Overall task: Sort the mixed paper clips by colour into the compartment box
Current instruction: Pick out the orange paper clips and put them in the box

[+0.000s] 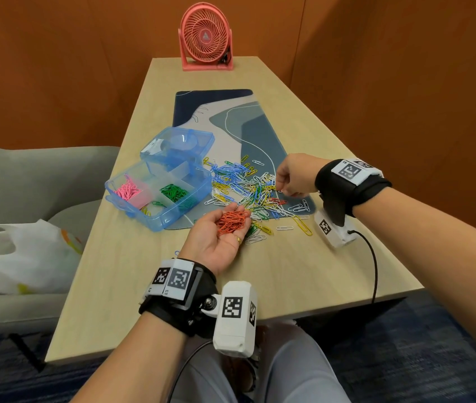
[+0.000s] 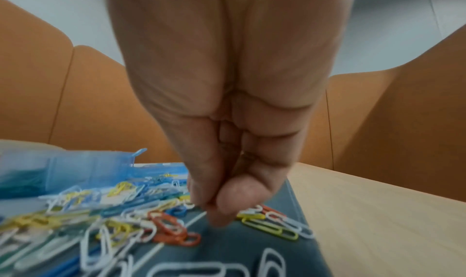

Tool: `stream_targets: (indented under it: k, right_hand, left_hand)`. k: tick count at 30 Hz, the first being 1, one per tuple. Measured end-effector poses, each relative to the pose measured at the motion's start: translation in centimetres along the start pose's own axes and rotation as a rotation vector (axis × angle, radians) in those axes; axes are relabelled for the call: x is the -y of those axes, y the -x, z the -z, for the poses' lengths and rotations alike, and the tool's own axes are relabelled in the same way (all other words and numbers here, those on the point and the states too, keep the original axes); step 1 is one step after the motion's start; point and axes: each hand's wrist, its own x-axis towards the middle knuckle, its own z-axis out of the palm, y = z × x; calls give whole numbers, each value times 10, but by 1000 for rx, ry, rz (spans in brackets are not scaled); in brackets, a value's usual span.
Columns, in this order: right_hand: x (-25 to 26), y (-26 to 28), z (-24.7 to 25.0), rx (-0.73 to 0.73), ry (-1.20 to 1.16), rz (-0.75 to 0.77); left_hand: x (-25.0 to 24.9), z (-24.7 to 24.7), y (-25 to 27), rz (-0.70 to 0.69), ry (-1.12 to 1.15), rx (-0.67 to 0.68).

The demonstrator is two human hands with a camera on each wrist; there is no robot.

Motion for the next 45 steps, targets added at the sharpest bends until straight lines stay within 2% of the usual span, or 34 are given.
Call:
stream_targets:
  k: [4, 14, 24, 39, 45]
  right_hand:
    - [2, -1, -7, 36, -24, -15]
    - [4, -3, -15, 48, 110, -25]
    - [6, -1, -15, 9, 192, -28]
    - [1, 0, -15, -7, 114, -48]
    - [0, -2, -10, -16, -70, -52]
  left_hand:
    - [0, 2, -1, -2, 2, 1]
    - [0, 1, 0, -1, 9, 2]
    - [0, 1, -2, -6, -2, 19]
    - [0, 1, 0, 2, 30, 25]
    - [1, 1, -1, -1, 21, 18]
